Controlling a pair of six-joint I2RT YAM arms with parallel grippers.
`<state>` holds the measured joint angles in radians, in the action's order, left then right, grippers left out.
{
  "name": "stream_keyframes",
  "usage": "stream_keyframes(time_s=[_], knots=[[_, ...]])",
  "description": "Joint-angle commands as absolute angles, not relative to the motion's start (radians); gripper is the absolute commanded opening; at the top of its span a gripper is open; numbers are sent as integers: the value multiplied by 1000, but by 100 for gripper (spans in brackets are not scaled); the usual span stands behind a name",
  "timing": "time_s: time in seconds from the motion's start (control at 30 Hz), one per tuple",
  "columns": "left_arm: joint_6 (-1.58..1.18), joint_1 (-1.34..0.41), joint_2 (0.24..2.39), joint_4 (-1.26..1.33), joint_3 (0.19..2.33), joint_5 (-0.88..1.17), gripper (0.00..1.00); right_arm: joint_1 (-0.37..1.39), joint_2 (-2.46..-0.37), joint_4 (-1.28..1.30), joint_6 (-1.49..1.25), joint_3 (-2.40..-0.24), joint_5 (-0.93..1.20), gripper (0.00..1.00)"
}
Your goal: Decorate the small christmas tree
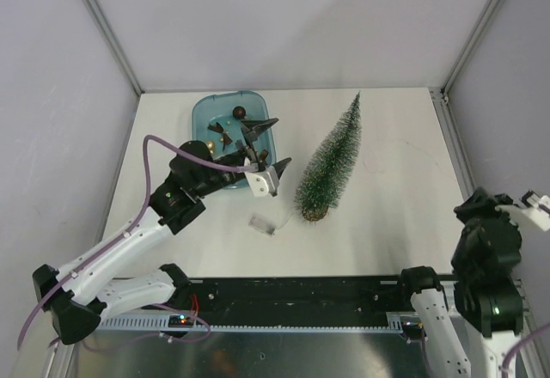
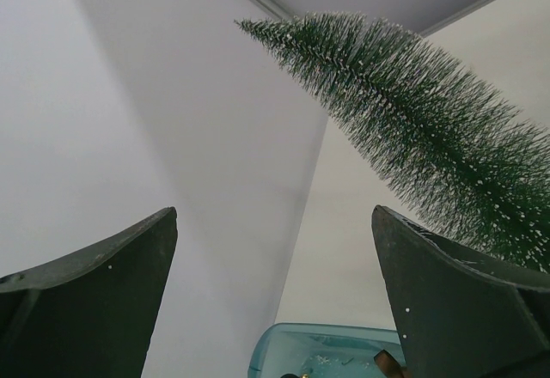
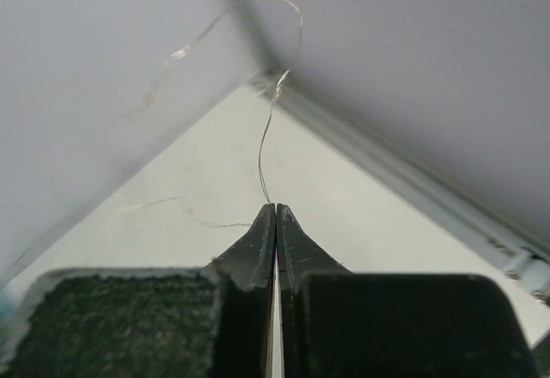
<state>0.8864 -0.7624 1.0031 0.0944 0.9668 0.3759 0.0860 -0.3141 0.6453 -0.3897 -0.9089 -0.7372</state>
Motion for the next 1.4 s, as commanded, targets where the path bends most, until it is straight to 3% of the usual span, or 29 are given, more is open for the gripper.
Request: stream_keyframes(time_s=[0.0,0.2,0.47,0.7,0.93,1.07,1.23,1.37], knots=[[858,-787,958,93,1006,336,100,90,-207,846,-410,-1012,-333,0],[864,-796,961,83,1018,319,100,71,-189,847,-310,-1127,132,0],[891,-832,975,57,1023,370,100,46,-152,943,-303,-1170,241,0],[969,-1010,1066,19,1102,389,100,13,-64,1085,-376,-1307,-51,0],[975,-1082,1214,19,1200,394,100,-21,-157,1385,-456,-1561,-444,0],[991,-1097,1279,20,1240,405,100,-17,-190,1433,-471,-1608,-624,0],[1025,-1112,1334,20,1268,412,100,49,-174,1416,-550,-1512,-655,0],[1021,-1127,1357,20,1292,419,100,70,-78,1262,-467,-1449,-487,0]])
